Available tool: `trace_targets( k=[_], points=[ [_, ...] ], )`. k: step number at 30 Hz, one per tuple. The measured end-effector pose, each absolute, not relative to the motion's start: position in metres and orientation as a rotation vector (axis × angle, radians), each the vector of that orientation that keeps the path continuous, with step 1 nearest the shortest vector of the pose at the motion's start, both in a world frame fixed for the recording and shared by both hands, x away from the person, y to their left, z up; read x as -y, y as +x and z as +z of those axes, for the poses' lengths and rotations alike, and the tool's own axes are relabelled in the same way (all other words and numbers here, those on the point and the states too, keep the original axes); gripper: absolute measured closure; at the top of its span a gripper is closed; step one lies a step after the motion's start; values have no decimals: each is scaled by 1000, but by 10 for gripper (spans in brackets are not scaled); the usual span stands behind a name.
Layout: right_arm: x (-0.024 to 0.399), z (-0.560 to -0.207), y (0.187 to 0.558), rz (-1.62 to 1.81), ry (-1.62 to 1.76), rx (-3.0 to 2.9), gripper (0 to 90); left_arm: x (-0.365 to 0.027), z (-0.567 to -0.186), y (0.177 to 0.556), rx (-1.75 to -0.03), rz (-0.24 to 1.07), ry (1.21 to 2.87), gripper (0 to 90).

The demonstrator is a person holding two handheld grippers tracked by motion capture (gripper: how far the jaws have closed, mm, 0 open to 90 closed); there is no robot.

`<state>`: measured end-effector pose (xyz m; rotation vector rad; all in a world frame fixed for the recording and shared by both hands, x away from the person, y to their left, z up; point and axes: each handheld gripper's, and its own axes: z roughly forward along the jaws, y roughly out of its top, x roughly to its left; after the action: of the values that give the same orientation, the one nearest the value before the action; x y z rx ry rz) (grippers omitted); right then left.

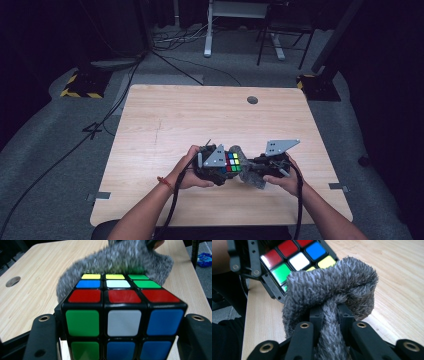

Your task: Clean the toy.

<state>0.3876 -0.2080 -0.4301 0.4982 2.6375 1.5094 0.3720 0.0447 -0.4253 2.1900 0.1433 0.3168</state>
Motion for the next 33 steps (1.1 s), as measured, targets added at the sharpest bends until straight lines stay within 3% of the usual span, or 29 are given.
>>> trace_targets(
  k=[19,33],
  points=[
    [193,-409,365,1527,331,-2571,789,-25,-441,370,-127,360,2326,332],
    [213,-437,397,1411,574,-2635,791,-43,-426,372,-163,312,2193,333]
  ],
)
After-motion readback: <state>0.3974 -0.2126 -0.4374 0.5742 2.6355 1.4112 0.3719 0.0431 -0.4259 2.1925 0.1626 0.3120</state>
